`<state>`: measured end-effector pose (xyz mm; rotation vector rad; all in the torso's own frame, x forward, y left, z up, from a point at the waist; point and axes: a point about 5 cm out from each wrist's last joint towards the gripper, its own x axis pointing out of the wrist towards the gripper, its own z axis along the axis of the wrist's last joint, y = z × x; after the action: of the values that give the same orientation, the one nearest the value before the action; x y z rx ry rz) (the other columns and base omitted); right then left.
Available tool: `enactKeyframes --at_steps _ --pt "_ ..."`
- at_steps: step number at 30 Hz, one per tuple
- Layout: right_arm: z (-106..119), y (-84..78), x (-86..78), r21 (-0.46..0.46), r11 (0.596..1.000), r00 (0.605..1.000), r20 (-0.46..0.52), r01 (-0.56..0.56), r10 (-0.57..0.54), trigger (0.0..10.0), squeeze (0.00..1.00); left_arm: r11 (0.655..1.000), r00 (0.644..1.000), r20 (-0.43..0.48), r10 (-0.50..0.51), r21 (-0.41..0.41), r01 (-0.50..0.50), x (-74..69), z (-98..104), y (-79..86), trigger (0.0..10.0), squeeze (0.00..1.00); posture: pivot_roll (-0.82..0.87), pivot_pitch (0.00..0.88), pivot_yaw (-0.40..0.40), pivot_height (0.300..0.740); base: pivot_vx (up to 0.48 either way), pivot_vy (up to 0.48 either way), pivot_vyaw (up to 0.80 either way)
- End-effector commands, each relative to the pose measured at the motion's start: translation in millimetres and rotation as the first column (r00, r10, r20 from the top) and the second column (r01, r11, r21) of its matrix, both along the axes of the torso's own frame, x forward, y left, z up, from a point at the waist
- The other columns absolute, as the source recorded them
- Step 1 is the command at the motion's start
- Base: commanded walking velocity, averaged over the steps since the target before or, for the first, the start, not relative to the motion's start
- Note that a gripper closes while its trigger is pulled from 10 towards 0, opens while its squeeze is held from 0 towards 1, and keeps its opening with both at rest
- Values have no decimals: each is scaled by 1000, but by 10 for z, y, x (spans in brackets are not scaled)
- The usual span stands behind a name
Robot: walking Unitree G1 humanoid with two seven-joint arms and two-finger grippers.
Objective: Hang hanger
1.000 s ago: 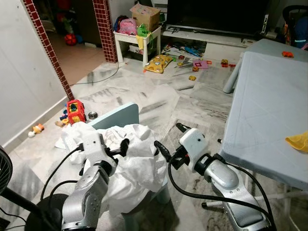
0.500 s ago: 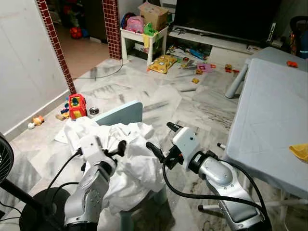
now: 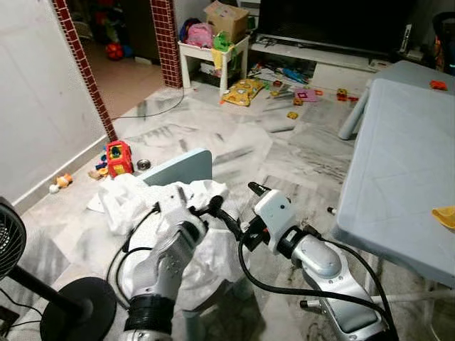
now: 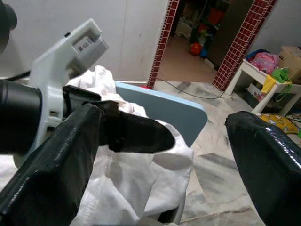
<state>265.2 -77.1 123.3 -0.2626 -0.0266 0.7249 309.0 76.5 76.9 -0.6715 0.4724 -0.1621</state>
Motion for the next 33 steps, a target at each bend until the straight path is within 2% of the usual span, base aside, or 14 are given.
enactKeyframes --at_steps 1,8,13,18,20,26,32,33 --pt "15 -28 14 -8 1000 1000 14 1 -1 10000 0 994 999 -38 6 -106 -10 -88 -6 -245 10000 0 -219 0 26 740 0 0 0" --pt "13 -7 24 -9 1000 1000 15 1 0 10000 0 991 993 -107 53 -113 -65 -142 -105 -170 10000 0 -212 0 25 740 0 0 0" --pt "9 -8 32 -11 1000 1000 17 -2 2 10000 0 994 993 -102 65 -82 -73 -171 -58 -100 10000 0 -205 1 27 740 0 0 0" --pt "9 -6 41 -11 1000 1000 18 -1 1 10000 0 993 992 -103 70 -88 -79 -188 -33 -64 10000 0 -199 2 26 740 0 0 0" --pt "9 12 38 -9 1000 1000 18 -5 5 10000 0 992 986 -144 81 -83 -94 -192 -133 -50 10000 0 -200 4 26 740 0 0 0" --pt "18 10 23 -9 1000 1000 20 -8 8 10000 0 990 974 -207 88 -94 -109 -201 -252 -61 10000 0 -216 10 26 740 0 0 0" --pt "9 -52 3 -20 1000 1000 15 4 -4 10000 0 990 970 -218 104 -70 -121 -184 -350 4 10000 0 -231 22 29 740 0 0 0" --pt "12 -59 -1 -20 1000 1000 15 7 -6 10000 0 991 973 -201 109 -57 -123 -143 -356 29 10000 0 -236 24 27 740 0 0 0"
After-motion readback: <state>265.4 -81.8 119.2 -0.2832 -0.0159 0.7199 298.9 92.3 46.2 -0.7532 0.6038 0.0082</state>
